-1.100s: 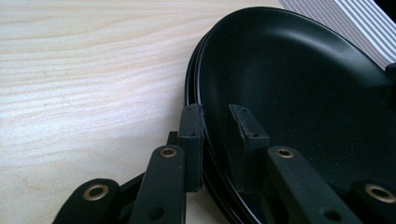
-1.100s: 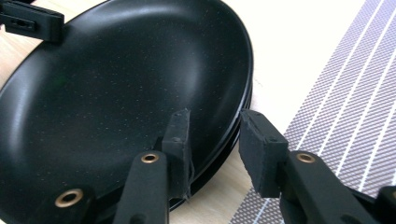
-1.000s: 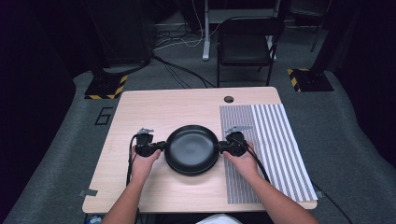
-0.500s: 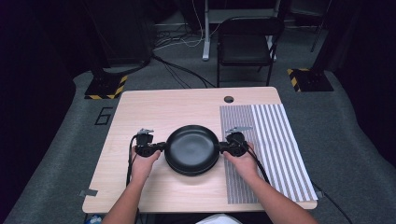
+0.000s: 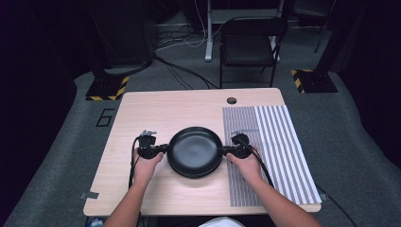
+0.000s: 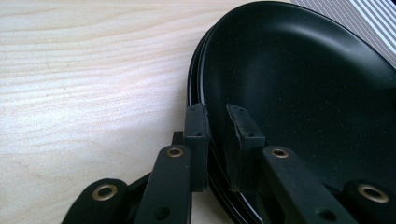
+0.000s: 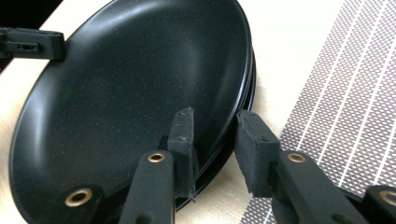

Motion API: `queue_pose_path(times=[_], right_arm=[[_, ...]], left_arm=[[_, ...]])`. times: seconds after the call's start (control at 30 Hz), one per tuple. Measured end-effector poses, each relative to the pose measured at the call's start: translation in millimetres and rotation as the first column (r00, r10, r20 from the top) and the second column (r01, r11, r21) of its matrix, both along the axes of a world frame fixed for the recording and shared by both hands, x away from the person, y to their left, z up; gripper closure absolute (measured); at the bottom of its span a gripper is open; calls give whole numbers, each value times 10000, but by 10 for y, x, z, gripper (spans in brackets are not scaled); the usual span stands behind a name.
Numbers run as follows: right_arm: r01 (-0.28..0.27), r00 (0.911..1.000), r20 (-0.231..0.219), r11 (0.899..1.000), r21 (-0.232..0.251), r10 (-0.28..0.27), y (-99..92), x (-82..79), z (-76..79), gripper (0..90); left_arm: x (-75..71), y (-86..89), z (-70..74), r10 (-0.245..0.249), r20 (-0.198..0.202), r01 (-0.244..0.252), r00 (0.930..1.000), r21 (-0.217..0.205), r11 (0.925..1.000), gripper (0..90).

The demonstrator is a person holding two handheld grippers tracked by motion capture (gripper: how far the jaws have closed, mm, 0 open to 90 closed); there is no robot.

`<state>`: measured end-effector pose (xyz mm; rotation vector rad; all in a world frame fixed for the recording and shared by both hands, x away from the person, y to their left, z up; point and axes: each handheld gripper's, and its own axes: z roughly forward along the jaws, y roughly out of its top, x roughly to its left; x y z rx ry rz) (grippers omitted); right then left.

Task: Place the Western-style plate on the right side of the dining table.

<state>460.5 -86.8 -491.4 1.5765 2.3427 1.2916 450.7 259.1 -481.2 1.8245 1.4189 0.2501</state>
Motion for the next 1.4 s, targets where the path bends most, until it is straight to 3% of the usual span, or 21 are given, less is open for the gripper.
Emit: queue_pose_path(times=[0.17,0.33,0.5,0.63,0.8,1.07,1.4], right_arm=[[53,9996,-284,9993,378,-43,-36,19,-9,689],[200,9991,-380,9979,612,-177,-66,24,-5,689],[305,9993,-249,9976,618,-290,-132,30,35,706],[476,9988,-118,9973,564,-470,-170,30,68,721],[447,9990,-64,9975,543,-444,-181,36,70,722],[369,9992,126,9976,583,-377,-215,-22,93,667],[180,9994,-296,9970,753,-159,-241,-207,94,639]], left_arm=[[18,-26,-10,7,-92,-8,10000,-157,9999,803],[36,-125,-26,-161,0,161,9999,220,9996,782],[69,-155,-83,-143,-287,129,9995,-460,9989,760],[73,-201,-109,-170,-224,159,9996,-490,9987,744],[53,-202,-170,-116,-231,94,9997,-961,9953,710],[10,-229,-173,-303,-48,299,9995,-688,9972,675],[-11,-219,-199,-217,119,226,9997,-864,9960,676]])
